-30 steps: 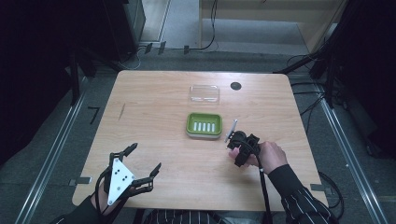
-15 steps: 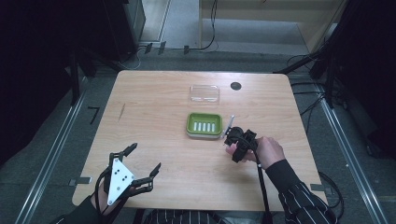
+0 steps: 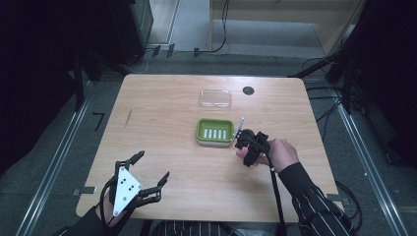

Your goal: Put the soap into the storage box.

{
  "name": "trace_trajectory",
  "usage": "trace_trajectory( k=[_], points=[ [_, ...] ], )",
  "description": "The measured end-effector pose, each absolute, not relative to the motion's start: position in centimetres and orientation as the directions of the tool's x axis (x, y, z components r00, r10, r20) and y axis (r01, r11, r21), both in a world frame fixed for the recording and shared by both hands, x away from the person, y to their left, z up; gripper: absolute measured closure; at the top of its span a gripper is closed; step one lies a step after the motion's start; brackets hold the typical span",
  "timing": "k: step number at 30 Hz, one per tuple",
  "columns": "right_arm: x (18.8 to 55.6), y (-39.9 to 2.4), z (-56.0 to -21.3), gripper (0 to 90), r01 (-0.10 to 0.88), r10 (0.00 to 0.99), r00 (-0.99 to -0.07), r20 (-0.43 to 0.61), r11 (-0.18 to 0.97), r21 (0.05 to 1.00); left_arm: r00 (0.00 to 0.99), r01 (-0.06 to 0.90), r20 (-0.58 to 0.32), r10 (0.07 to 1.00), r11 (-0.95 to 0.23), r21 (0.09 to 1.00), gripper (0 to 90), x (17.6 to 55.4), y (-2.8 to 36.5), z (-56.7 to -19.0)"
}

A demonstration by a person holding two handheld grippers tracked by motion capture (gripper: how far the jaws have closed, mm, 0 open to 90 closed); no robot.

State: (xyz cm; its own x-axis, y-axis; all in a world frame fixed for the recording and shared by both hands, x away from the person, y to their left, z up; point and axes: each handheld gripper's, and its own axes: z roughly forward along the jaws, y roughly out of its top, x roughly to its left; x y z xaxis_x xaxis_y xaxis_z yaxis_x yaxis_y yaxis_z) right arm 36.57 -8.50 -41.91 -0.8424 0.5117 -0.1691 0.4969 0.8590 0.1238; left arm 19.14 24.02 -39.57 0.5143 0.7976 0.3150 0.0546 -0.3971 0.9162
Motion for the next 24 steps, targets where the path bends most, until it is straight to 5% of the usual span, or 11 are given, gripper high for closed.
trace_trajectory(
  k=[24],
  points=[
    [37.9,-7.9,-41.0,38.5,0.457,0.475,-0.858,-0.198,0.88,0.131,0.514,0.056,0.314,0.798,-0.397,0.916,13.3,19.1,24.0,-39.6]
  ],
)
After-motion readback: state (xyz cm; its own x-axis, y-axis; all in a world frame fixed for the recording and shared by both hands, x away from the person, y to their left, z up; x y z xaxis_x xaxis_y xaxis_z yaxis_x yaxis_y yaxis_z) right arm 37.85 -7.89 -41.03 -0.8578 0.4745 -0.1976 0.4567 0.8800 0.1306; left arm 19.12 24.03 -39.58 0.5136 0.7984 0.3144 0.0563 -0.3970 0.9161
